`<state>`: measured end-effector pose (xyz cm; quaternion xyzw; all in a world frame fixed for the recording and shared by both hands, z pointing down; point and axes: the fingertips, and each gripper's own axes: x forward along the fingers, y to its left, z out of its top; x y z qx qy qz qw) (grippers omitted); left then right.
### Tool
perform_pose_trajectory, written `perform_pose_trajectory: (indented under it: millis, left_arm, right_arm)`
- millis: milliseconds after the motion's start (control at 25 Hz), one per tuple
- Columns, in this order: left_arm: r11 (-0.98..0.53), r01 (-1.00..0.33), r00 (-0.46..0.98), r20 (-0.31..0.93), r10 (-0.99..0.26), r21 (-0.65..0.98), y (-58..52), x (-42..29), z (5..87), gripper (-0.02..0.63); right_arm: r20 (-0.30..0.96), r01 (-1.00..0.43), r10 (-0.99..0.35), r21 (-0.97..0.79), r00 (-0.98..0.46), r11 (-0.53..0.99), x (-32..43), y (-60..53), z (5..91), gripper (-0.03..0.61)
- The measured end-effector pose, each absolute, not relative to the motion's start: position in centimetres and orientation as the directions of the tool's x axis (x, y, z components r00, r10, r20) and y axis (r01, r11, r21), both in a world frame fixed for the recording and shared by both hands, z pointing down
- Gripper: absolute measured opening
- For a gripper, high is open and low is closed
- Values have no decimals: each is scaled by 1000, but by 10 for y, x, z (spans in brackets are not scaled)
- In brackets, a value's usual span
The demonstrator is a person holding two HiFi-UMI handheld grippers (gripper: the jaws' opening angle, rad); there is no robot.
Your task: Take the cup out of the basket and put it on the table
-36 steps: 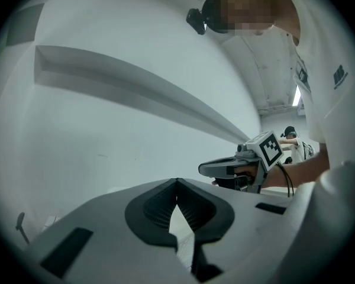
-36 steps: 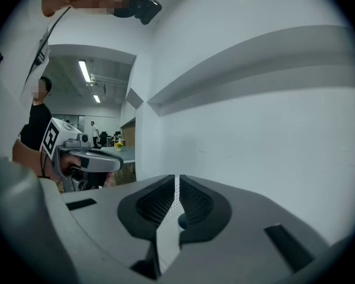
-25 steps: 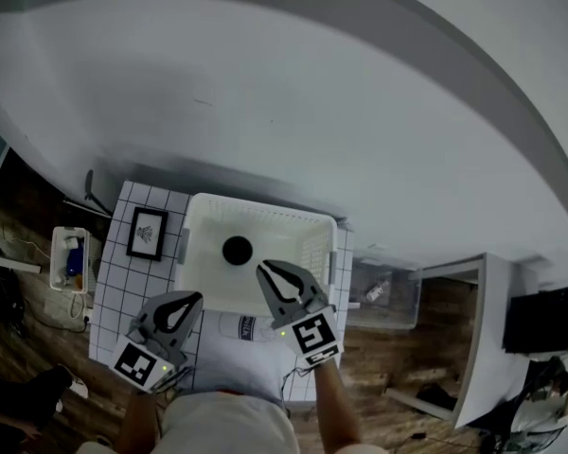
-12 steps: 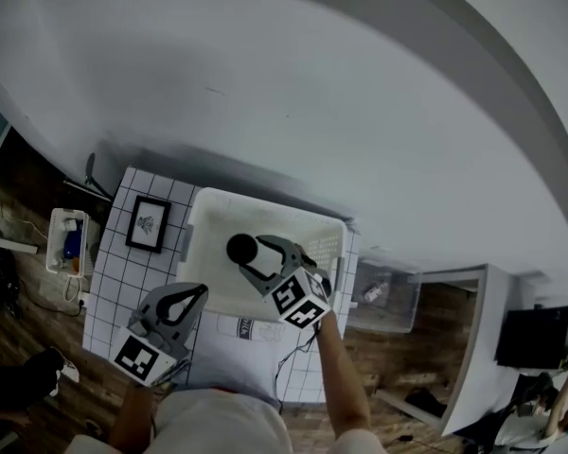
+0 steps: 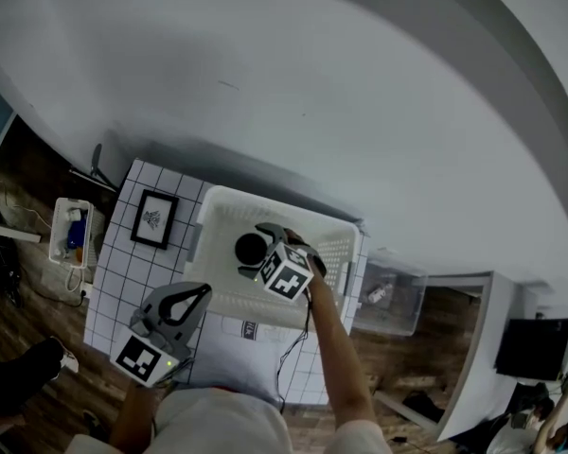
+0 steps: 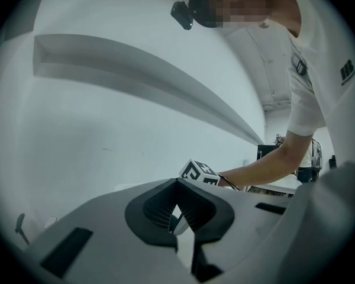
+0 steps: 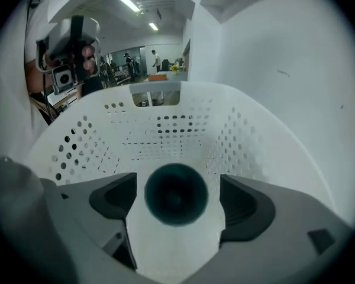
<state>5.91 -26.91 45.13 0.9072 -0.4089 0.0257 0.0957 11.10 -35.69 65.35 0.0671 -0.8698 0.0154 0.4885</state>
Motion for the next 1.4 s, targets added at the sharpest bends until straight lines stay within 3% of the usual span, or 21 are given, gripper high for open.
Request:
perform_pose_trajectory:
  millis: [240, 1400]
  left_arm:
    - [-635, -756, 654, 139, -744, 157, -271, 53, 457, 2]
    - [-638, -760, 650, 128, -749, 124, -273, 53, 453, 2]
  right_arm:
    - [885, -109, -36, -16, -465, 994, 110, -356, 678, 425]
    - [896, -120, -57, 4, -441, 993, 112, -351, 669, 390]
